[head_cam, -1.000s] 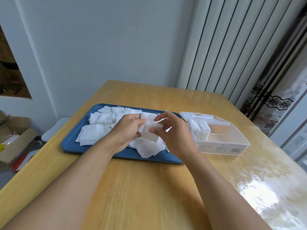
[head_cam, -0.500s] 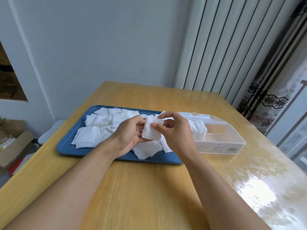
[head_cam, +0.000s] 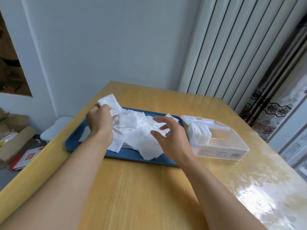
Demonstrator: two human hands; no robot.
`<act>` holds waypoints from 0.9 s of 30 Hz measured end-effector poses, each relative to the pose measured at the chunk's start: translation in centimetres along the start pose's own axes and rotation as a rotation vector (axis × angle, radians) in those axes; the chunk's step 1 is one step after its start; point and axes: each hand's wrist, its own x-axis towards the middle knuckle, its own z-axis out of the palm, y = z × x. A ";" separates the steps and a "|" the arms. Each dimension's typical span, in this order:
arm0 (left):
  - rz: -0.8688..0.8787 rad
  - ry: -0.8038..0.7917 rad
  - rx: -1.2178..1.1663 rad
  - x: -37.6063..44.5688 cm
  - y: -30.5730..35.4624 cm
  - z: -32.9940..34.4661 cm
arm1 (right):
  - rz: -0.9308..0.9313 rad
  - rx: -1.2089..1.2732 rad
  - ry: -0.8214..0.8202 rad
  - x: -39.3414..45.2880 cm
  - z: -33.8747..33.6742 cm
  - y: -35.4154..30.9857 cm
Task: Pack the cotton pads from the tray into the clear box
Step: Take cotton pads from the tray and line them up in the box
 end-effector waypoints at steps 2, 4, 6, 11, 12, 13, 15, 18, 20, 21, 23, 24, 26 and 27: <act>-0.025 0.025 0.022 0.5 -0.4 -0.3 | -0.051 -0.103 -0.116 0.4 1.2 -0.3; -0.059 0.021 0.073 0.6 -0.8 -0.4 | -0.106 -0.208 -0.205 1.2 2.4 -0.9; -0.088 0.013 0.087 0.5 -1.0 -0.4 | -0.131 -0.336 -0.283 2.3 3.3 -1.6; -0.138 -0.031 0.064 0.6 -1.1 -0.3 | -0.227 -0.532 -0.430 5.1 5.0 -2.7; -0.141 -0.027 0.051 0.6 -1.0 -0.2 | -0.220 -0.544 -0.452 5.5 5.6 -2.8; -0.140 -0.013 0.046 0.7 -1.0 -0.2 | -0.204 -0.546 -0.454 5.9 6.1 -2.8; -0.139 0.015 0.045 0.9 -1.2 -0.2 | -0.191 -0.526 -0.405 6.3 6.9 -2.6; -0.127 0.021 0.007 1.5 -1.6 -0.2 | -0.166 -0.415 -0.349 6.7 6.6 -2.0; -0.129 0.013 0.009 1.8 -1.7 -0.2 | -0.118 -0.300 -0.285 6.8 5.5 -1.9; -0.133 0.003 0.014 1.8 -1.7 -0.2 | -0.103 -0.267 -0.234 6.8 4.8 -1.9; -0.137 -0.025 0.031 1.7 -1.8 -0.2 | -0.092 -0.223 -0.153 6.7 3.3 -1.9; -0.139 -0.044 0.044 1.6 -1.9 -0.1 | -0.084 -0.193 -0.125 6.5 2.6 -1.8; -0.123 -0.057 0.079 1.6 -2.2 -0.1 | -0.027 -0.082 -0.064 5.9 1.3 -1.5; -0.099 -0.059 0.099 1.4 -2.2 0.0 | 0.017 0.001 -0.023 5.7 0.5 -1.0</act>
